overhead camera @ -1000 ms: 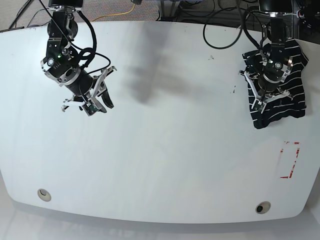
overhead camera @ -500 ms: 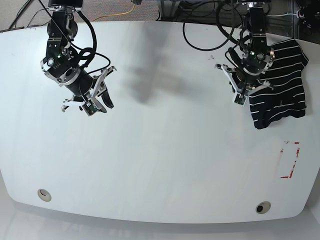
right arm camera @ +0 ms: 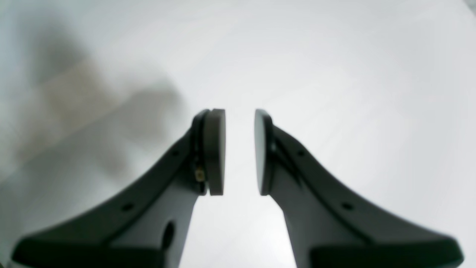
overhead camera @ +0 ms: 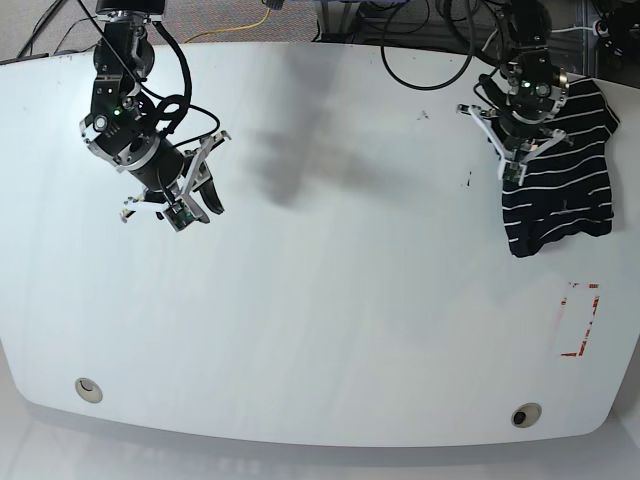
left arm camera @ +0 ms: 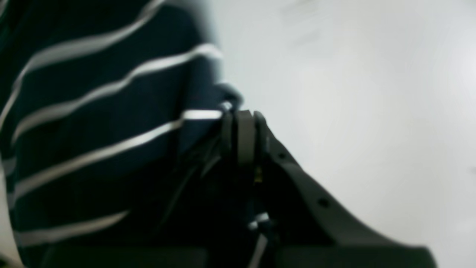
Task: Layout the t-shirt on the table in an organized manner, then fold the t-shirt properly
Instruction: 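Carry the bundle with the left gripper to the table's edge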
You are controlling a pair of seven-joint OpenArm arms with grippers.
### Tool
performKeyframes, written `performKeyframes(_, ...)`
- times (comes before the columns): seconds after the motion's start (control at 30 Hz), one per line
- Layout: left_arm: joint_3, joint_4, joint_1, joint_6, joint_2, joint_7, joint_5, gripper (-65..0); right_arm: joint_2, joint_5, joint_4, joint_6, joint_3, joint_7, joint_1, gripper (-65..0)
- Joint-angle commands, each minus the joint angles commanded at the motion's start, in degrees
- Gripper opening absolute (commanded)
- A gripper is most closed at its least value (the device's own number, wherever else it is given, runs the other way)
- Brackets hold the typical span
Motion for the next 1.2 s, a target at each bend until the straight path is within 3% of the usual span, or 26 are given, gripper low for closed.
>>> performKeyframes(0.3, -1.14, 1.23, -1.67, -0.09, -2.11, 1.05, -0.09, -64.7, 0.0, 0.0, 0.26, 0.0, 0.0, -0.7, 0.09, -52.8)
performKeyframes(0.6, 2.29, 1.67, -8.35, -0.09, -1.67, 4.66, -0.09, -64.7, -0.35, 0.09, 0.26, 0.0, 0.0, -0.7, 0.35, -52.8)
performKeyframes(0.9, 2.73, -4.57, -14.07, -0.09, 0.18, 5.1, 0.26, -64.7, -0.53, 0.09, 0.35, 0.0, -0.26, -0.7, 0.18, -52.8)
performKeyframes(1.2, 1.41, -7.38, -13.27, -0.09, -5.54, 5.01, 0.0, -64.7, -0.53, 0.09, 0.35, 0.0, 0.97, -0.7, -0.62, -52.8)
